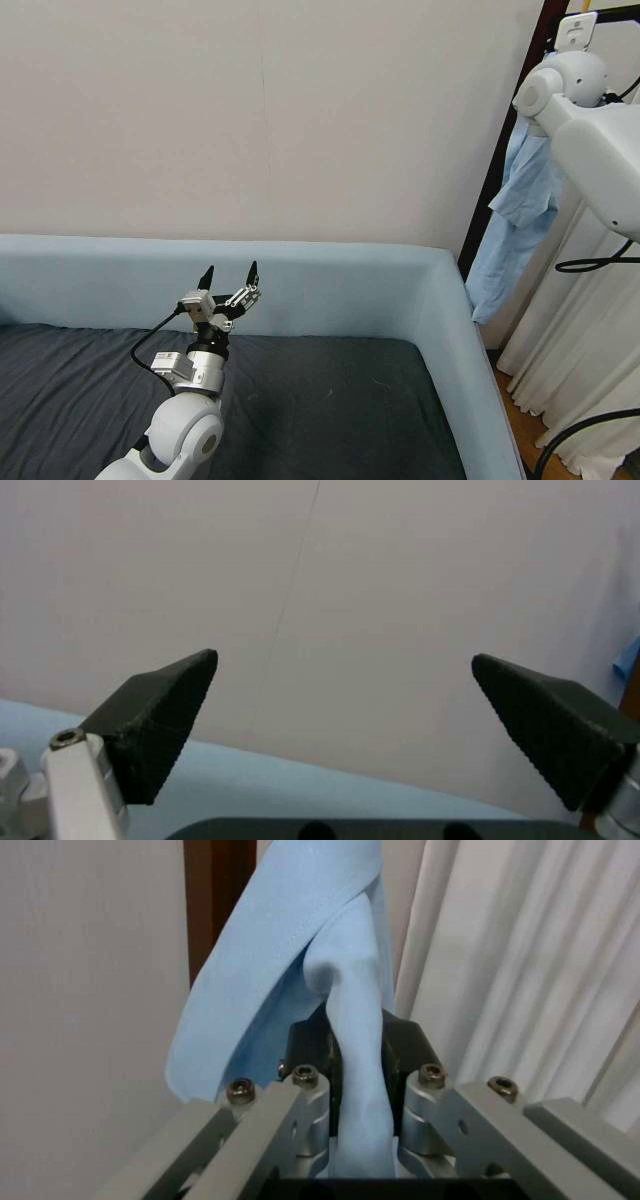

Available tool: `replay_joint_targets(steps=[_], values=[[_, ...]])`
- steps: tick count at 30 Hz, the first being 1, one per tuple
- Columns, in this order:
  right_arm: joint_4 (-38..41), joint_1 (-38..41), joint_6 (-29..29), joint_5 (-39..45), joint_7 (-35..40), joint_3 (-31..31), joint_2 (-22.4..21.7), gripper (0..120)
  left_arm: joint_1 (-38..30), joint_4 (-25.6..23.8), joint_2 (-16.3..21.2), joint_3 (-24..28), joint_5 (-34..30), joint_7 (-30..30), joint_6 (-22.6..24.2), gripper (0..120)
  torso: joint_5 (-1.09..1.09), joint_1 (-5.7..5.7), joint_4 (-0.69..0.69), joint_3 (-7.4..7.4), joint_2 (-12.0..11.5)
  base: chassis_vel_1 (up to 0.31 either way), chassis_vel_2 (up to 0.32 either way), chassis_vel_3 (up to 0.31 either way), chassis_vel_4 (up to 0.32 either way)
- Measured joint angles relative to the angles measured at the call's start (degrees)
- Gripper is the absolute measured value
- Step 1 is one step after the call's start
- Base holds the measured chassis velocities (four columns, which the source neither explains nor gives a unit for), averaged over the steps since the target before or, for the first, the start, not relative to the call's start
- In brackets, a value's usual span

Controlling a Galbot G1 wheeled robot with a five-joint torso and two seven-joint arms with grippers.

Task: Pick up the clothes from the sofa and hang them on the clothes hanger.

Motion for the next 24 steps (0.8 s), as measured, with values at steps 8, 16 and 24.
replay_joint_targets(steps=[8,16,24], values=[[-3.69,-0.85,1.00,0.01,0.94,2.20,2.67,7,-0.37,0.38,-0.48,0.09,-0.02,0.00,0.03,100,0.00,-0.01,0.02,0.00,0.00,0.000,0.000,0.000,0.000],[-4.88,-1.54,2.27,-1.40,-0.93,3.42,3.29,7,-0.75,0.79,-0.68,0.27,-0.05,0.00,0.16,100,0.00,-0.01,0.00,0.00,0.00,0.000,0.000,0.000,0.000],[10.50,-6.24,2.29,3.11,-2.08,4.57,-2.63,24,-0.12,0.93,-1.07,-0.21,0.00,0.03,0.18,100,-0.02,-0.01,0.02,-0.01,0.00,0.000,0.000,0.000,0.000]])
